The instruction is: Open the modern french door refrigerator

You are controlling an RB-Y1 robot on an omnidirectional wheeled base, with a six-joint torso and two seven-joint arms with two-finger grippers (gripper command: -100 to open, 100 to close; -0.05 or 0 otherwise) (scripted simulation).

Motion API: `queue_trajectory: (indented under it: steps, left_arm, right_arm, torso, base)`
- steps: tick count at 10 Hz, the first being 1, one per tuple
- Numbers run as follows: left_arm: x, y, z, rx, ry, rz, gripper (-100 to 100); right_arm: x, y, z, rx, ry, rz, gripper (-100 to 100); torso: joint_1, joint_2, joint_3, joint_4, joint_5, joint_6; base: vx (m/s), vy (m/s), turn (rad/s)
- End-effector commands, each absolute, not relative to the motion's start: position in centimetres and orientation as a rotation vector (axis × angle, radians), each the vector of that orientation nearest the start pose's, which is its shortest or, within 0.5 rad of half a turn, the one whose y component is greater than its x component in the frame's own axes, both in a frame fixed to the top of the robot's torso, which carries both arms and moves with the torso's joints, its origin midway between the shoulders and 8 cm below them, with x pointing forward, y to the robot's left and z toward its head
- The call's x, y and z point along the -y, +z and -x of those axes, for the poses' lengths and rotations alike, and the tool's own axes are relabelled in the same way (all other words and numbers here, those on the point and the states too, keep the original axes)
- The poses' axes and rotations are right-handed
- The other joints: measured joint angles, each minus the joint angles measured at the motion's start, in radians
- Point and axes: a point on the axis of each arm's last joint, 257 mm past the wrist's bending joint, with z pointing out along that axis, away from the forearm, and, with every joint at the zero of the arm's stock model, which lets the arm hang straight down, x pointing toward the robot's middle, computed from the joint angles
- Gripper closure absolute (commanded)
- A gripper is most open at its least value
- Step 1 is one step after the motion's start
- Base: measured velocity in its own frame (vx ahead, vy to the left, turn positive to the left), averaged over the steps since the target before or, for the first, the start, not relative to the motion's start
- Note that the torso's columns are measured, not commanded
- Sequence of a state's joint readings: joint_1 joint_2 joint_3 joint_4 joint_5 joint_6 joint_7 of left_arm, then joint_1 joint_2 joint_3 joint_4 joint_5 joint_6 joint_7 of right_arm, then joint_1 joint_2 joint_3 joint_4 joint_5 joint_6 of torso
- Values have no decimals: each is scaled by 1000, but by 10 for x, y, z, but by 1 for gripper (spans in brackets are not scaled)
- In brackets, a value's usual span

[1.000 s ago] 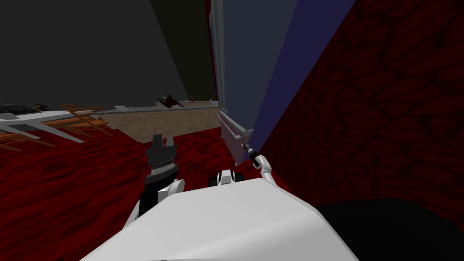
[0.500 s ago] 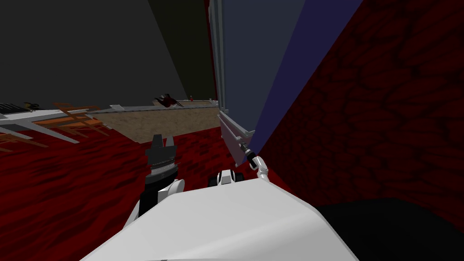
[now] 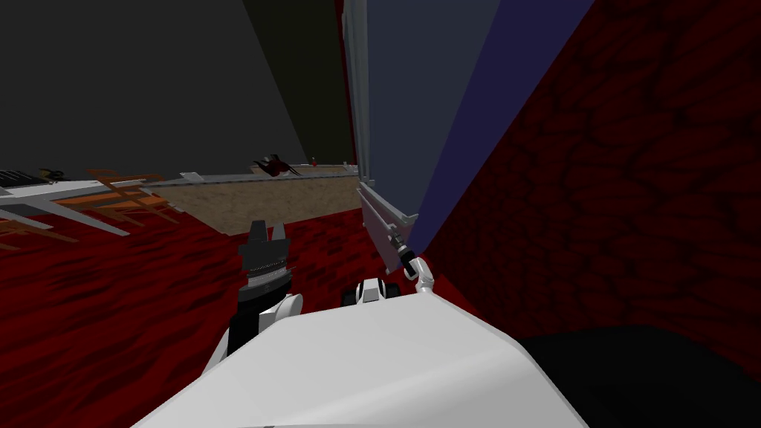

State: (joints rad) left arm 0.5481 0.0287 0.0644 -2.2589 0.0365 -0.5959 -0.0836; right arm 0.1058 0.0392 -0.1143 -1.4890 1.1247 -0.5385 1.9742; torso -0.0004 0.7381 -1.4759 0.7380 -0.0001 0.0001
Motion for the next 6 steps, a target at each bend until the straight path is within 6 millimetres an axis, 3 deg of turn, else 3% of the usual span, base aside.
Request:
queue_trajectory:
  steps: [1, 2, 6]
  left_arm:
    - [-305, 20, -323, -609, -1173, 592, 0]
    - [-305, 20, -323, -609, -1173, 592, 0]
    - [-305, 20, -323, -609, -1173, 592, 0]
  right_arm:
    - [169, -255, -493, -976, -920, 1230, -100]
    - [169, -255, -494, -978, -920, 1229, 100]
    - [177, -253, -479, -900, -854, 1260, 100]
  torso:
    - [1, -2, -1, 0, 0, 0]
    - [0, -1, -1, 0, 0, 0]
    - [5, 2, 1, 1, 1, 2]
  base:
    - [30, 8, 16]
    - [0, 0, 0]
    - [77, 183, -269]
